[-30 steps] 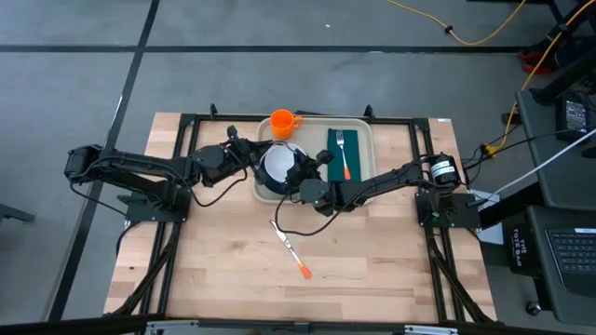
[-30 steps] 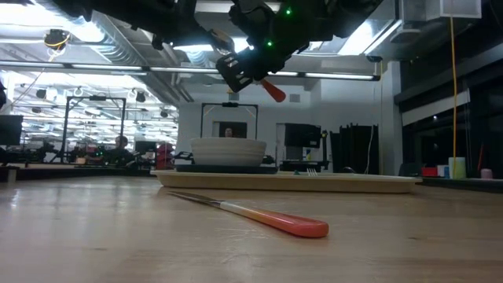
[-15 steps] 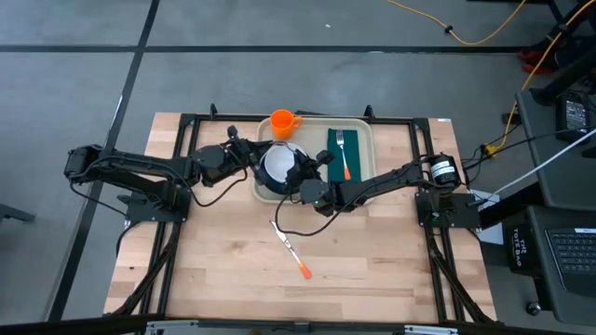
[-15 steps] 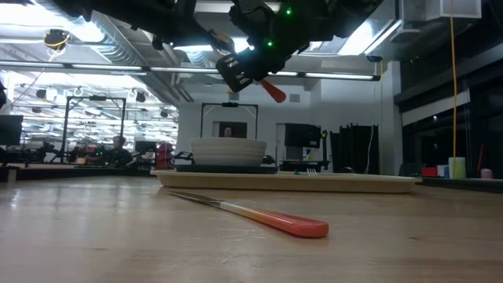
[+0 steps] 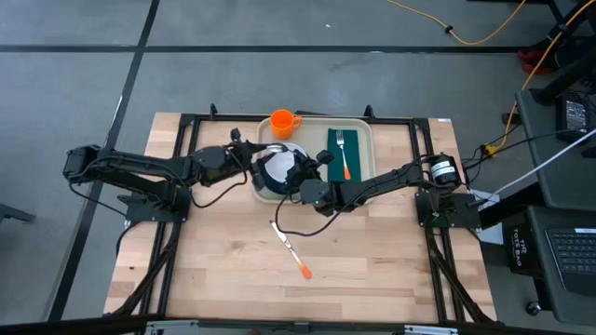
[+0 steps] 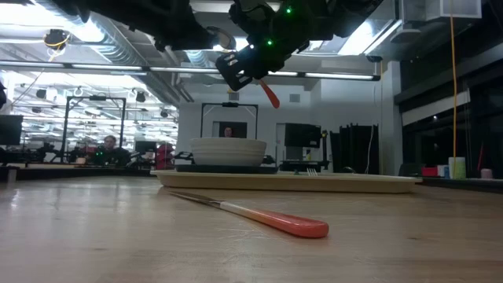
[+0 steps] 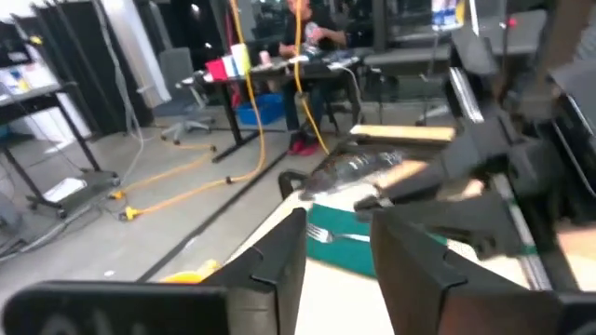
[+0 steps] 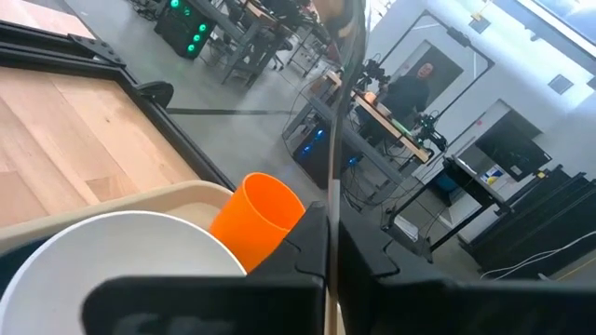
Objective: Set up tray
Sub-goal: Put the orange spoon on top of the dark green napkin on the gray tray
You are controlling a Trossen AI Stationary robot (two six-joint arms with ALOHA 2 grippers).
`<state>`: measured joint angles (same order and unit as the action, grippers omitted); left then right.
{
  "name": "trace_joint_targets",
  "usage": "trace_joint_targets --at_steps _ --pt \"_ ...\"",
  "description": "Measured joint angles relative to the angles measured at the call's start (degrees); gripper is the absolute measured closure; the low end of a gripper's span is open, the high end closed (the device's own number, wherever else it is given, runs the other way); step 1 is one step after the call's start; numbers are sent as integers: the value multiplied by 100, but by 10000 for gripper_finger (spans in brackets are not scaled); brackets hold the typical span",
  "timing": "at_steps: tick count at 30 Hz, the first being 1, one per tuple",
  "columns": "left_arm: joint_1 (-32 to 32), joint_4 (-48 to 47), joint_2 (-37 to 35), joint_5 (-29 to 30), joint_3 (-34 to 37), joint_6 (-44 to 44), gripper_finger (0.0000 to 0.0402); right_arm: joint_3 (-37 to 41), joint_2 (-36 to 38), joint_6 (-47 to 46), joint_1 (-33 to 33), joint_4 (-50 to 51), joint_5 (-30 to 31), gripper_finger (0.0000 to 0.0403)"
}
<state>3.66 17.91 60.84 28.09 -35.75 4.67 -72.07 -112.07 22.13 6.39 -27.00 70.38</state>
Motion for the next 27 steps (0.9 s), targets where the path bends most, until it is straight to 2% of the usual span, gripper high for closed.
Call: trace_joint_targets --at_steps 3,10,13,18,23,27 --pt "-69 -96 0 -163 0 -42 275 0 0 0 32 5 1 393" --pt "-452 -318 -237 -98 0 332 261 0 197 -38 156 59 -10 393" --pt "-617 -723 -541 -91 0 366 261 -2 434 -291 167 391 -334 393" --pt "-811 -1607 -1075 -78 12 209 265 -2 891 -1542 165 1927 -660 392" --pt "-882 -1625 -1627 -78 585 95 280 -2 1182 -2980 165 3449 -711 392" --pt "-892 -1274 -2104 -107 1199 55 303 0 1185 -3627 204 4045 -720 392"
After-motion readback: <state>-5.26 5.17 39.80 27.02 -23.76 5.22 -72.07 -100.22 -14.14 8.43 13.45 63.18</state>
